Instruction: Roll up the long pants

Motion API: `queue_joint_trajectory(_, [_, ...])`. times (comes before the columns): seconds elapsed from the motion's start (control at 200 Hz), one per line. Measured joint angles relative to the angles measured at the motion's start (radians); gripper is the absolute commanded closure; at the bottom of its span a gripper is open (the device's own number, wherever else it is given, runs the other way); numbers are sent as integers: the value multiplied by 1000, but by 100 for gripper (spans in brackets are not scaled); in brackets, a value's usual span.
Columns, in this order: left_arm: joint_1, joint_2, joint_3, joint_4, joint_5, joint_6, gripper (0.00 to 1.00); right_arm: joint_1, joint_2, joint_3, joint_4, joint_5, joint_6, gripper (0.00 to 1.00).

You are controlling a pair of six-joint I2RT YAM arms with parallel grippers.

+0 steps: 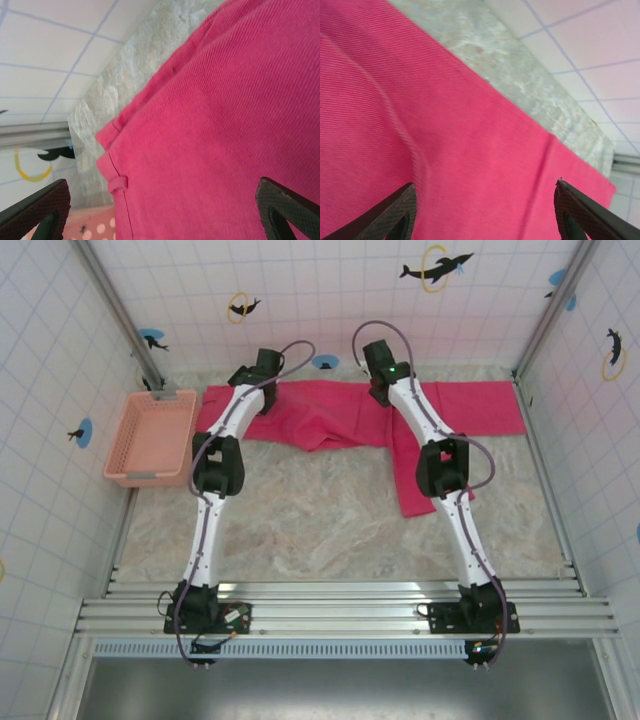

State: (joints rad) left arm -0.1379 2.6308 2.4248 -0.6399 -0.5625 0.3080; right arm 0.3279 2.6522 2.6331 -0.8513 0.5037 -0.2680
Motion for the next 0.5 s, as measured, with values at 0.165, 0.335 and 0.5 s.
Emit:
queue_joint_trajectory(0.165, [30, -77, -136, -6, 29, -92, 2, -57, -281, -282, -103, 3, 86, 29])
queue_joint_trajectory(0.335, [93, -84, -154, -34, 48, -210, 2, -86, -529, -546, -169, 16, 204, 29])
queue_joint_trajectory(0.5, [117, 9, 98, -133, 38, -319, 2, -118, -386, -443, -188, -68, 301, 34])
